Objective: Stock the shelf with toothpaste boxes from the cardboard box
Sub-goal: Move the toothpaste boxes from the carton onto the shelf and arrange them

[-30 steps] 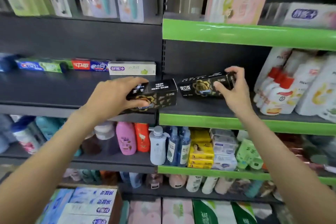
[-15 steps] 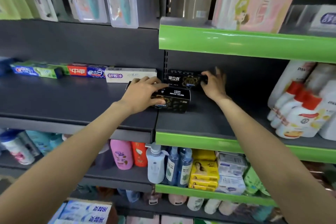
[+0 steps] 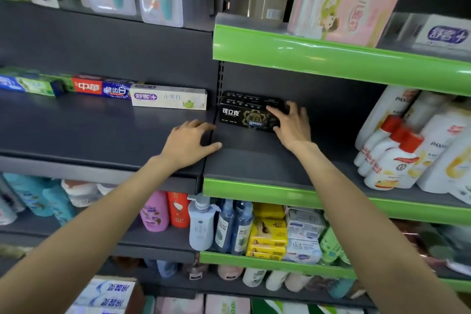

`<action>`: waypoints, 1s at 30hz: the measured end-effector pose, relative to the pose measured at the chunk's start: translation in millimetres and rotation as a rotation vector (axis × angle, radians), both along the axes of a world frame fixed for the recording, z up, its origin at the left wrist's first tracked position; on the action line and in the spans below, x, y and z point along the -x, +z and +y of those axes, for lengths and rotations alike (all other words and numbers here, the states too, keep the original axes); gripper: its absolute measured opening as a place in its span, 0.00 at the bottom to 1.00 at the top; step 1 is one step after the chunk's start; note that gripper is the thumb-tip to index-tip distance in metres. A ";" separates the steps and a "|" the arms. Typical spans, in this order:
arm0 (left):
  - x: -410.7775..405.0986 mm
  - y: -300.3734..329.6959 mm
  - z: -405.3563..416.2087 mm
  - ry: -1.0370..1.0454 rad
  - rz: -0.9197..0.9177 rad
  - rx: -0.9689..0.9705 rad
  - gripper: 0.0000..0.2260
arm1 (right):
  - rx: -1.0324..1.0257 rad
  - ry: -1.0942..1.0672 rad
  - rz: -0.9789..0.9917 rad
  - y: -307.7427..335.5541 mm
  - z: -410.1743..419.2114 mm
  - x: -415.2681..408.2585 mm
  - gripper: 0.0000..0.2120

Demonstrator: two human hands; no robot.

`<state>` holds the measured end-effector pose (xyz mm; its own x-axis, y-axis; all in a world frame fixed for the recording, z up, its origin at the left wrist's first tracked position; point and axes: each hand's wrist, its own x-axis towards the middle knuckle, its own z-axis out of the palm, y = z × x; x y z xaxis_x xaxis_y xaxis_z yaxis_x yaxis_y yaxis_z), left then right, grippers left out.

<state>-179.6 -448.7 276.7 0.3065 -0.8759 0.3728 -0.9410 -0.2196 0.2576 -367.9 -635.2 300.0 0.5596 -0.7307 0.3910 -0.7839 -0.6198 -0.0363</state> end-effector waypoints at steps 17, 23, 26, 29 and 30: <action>27.9 -29.4 172.1 -0.076 0.136 0.451 0.12 | 0.138 0.611 -0.311 -49.3 248.3 -4.7 0.09; -46.1 -121.3 288.6 -0.069 0.359 0.016 0.16 | 0.041 0.713 -0.149 -116.9 327.0 -49.1 0.11; -99.4 -181.7 337.2 0.095 0.467 -0.274 0.14 | -0.181 0.682 -0.084 -171.5 365.5 -86.1 0.12; -144.2 -233.1 376.9 0.208 0.628 -0.370 0.10 | -0.432 0.575 0.088 -231.1 404.3 -126.1 0.13; -156.4 -245.5 387.3 0.254 0.674 -0.390 0.12 | -0.511 0.538 0.159 -249.9 416.2 -138.8 0.16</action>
<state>-23.2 -61.4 31.2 0.5623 -0.7783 -0.2793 -0.5209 -0.5958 0.6114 -229.1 -219.0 50.1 0.9114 -0.4097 -0.0380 -0.3980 -0.8546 -0.3335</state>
